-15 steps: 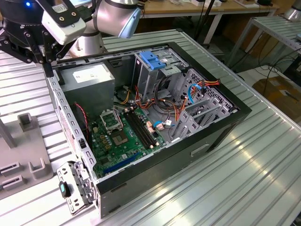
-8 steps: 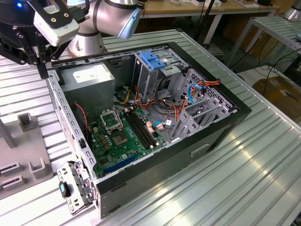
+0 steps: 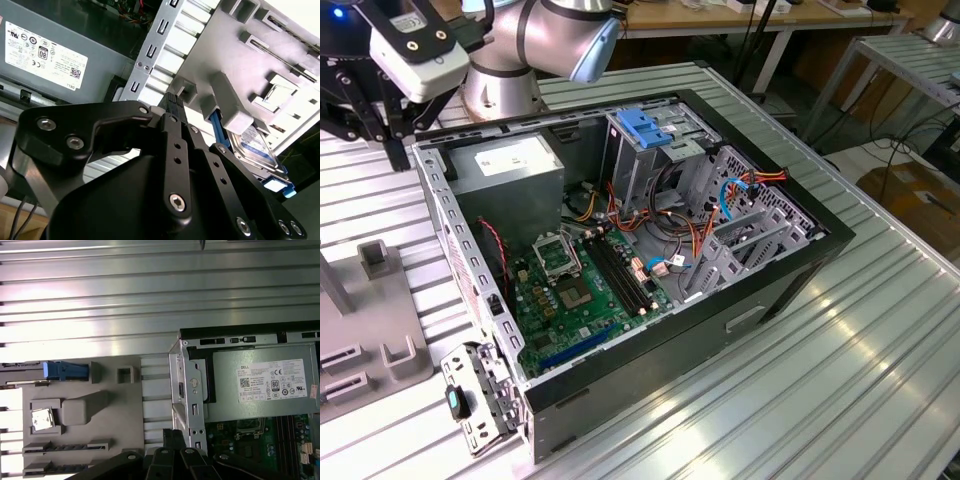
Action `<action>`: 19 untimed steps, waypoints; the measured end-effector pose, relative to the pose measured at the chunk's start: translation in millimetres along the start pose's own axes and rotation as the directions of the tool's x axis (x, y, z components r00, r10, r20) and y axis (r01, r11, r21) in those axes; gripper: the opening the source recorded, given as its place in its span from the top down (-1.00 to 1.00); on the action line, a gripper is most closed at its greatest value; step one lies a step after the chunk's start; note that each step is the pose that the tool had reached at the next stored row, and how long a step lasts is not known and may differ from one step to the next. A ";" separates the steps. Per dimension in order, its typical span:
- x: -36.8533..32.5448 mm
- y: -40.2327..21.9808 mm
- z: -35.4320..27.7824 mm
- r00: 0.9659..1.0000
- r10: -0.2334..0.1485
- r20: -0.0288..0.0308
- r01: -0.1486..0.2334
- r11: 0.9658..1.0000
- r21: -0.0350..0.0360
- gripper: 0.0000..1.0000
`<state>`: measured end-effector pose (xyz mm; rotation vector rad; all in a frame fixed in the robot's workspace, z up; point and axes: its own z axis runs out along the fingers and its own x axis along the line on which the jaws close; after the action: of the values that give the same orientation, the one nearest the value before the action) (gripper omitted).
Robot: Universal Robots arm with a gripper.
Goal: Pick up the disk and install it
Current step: 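Reach for the disk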
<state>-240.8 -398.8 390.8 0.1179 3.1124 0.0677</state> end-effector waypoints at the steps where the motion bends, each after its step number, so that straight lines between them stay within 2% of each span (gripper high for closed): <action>1: 1.1 -0.1 0.1 1.000 0.000 0.000 0.000 1.000 0.000 0.79; 12: 14.6 -1.2 1.1 1.000 0.000 0.000 0.000 1.000 0.000 0.79; 19: 16.1 -1.3 1.1 1.000 0.000 0.000 0.000 1.000 0.000 0.79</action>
<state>-256.9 -398.8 389.3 0.1180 3.1125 0.0677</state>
